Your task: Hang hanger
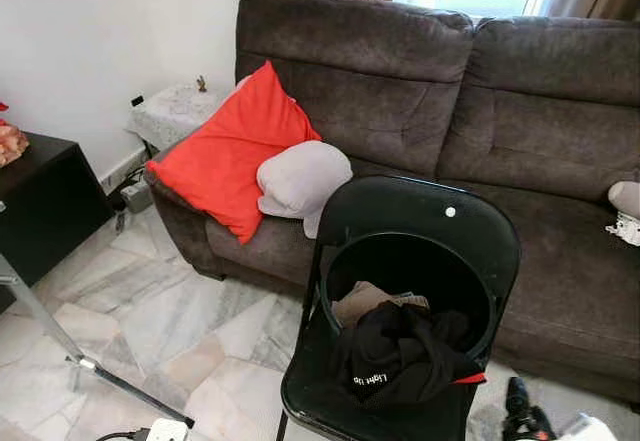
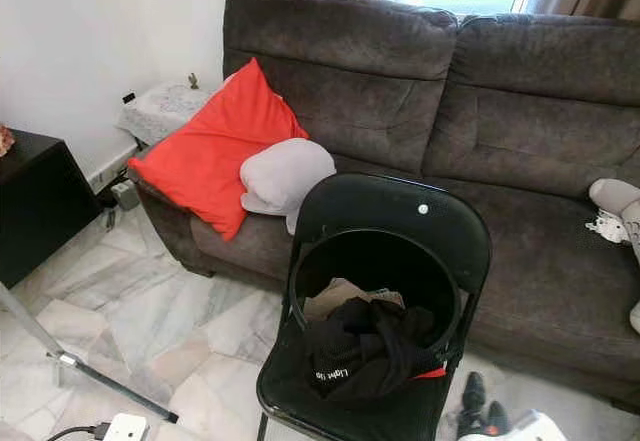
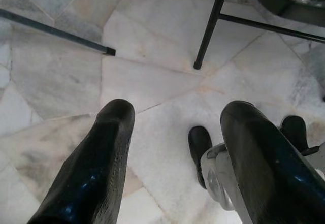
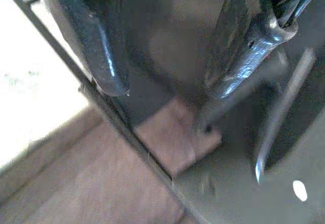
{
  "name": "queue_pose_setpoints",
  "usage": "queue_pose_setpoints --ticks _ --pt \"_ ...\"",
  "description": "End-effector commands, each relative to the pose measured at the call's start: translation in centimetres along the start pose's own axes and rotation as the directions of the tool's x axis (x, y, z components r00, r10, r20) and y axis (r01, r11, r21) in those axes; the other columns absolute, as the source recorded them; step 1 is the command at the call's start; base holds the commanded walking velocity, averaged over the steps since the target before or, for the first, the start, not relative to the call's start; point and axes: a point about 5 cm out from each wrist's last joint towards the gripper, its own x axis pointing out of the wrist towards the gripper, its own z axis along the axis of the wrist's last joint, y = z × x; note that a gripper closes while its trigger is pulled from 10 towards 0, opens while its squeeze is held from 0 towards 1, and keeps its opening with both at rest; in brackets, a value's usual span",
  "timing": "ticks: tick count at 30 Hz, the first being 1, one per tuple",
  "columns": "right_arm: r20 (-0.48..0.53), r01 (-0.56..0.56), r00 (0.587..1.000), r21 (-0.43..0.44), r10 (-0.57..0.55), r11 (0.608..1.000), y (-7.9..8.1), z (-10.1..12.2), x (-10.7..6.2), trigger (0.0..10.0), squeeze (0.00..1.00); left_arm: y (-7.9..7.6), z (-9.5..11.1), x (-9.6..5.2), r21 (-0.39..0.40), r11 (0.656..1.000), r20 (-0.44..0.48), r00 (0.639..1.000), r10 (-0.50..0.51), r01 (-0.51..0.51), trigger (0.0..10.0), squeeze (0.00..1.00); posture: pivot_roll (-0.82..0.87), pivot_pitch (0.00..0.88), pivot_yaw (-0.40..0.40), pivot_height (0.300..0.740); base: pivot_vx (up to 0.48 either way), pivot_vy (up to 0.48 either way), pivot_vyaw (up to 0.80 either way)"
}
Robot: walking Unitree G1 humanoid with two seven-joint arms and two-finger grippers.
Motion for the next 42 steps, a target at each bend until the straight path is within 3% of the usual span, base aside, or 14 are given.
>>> queue_pose_setpoints --ticks 1,11,26,42 --pt "-0.036 -0.002 0.999 -0.009 0.002 1.000 -0.4 -0.7 0.0 10.0 0.00 0.3 -0.7 -0.3 0.008 1.000 -0.028 1.000 0.005 -0.005 10.0 0.00 0.04 0.029 0.030 0.740 0.000 0.000 0.00" --pt "-0.101 -0.048 0.994 -0.037 0.044 0.998 -0.6 -1.7 0.7 10.0 0.00 0.8 -1.7 -0.7 0.010 1.000 -0.061 0.998 0.010 -0.010 10.0 0.00 0.04 0.032 0.031 0.740 0.000 0.000 0.00" --pt "-0.128 -0.016 0.992 -0.070 0.007 0.997 -1.3 -1.7 1.5 10.0 0.00 0.3 -2.2 -0.7 0.019 1.000 -0.096 0.995 0.000 0.002 10.0 0.00 0.05 0.029 0.044 0.740 0.000 0.000 0.00" --pt "-0.142 -0.121 0.985 -0.145 0.100 0.982 -0.3 -1.7 1.9 10.0 0.00 0.6 -2.5 -0.8 0.024 1.000 -0.119 0.993 0.011 -0.008 10.0 0.00 0.05 0.021 0.047 0.740 0.000 0.000 0.00"
